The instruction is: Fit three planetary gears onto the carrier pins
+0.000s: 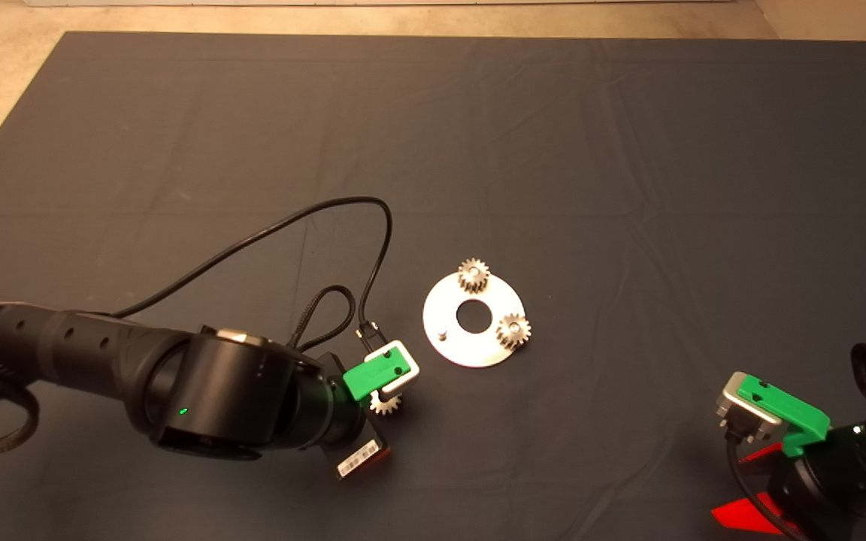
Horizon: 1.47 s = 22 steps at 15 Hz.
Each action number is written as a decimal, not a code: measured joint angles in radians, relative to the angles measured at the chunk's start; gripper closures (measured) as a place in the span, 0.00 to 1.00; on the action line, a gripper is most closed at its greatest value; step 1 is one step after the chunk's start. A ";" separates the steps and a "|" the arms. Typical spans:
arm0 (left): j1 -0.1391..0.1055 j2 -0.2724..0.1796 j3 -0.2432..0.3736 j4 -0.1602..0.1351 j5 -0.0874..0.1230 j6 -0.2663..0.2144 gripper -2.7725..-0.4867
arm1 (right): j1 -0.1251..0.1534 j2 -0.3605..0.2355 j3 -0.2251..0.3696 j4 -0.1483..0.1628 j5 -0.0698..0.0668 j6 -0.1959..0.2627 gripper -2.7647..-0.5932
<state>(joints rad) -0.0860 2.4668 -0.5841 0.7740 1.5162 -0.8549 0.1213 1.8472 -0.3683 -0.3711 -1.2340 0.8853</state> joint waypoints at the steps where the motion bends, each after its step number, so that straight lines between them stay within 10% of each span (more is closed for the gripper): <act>1: 0.000 0.004 -0.012 0.000 0.001 0.000 0.31 | -0.012 0.000 0.000 0.000 0.000 -0.006 0.46; 13: 0.000 0.016 -0.087 0.011 -0.096 0.001 0.41 | -0.030 -0.003 0.000 0.000 0.007 -0.022 0.46; 22: 0.003 0.023 -0.101 0.047 -0.114 0.000 0.57 | -0.030 -0.002 0.000 0.000 0.019 -0.025 0.46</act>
<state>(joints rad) -0.0832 2.4896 -0.6855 0.8206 1.4019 -0.8545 0.0909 1.8449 -0.3683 -0.3713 -1.2148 0.8606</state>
